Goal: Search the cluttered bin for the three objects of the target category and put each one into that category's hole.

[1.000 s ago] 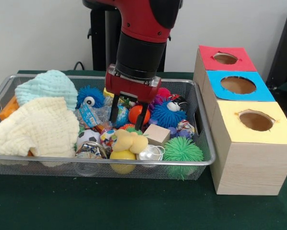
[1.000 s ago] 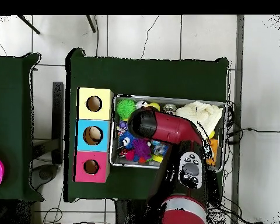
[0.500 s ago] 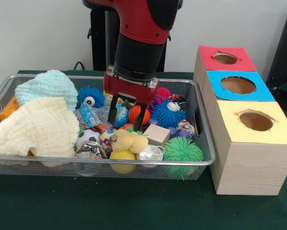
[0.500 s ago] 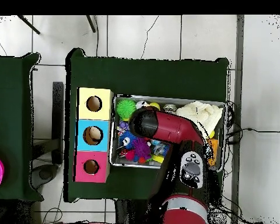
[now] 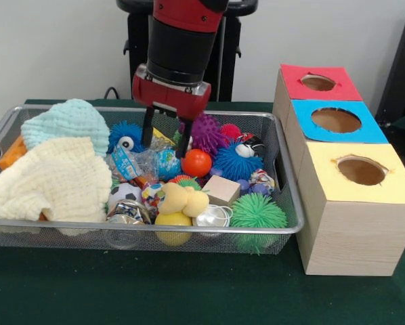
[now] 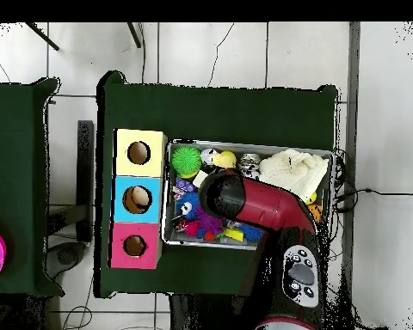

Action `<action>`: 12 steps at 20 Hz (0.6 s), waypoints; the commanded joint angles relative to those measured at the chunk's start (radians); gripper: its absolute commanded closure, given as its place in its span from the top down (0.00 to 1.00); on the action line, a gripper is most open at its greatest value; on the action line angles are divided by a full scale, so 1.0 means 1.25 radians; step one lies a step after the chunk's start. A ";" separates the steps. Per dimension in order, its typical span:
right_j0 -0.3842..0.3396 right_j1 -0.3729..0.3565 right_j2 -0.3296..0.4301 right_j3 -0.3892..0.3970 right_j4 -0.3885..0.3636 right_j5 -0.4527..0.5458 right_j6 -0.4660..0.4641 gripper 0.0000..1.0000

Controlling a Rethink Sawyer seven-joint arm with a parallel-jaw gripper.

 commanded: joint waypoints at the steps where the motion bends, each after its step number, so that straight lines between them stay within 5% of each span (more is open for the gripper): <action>1: -0.020 -0.035 0.060 0.070 0.014 0.049 0.100 1.00; 12: -0.032 0.029 0.073 -0.068 0.012 0.106 0.066 1.00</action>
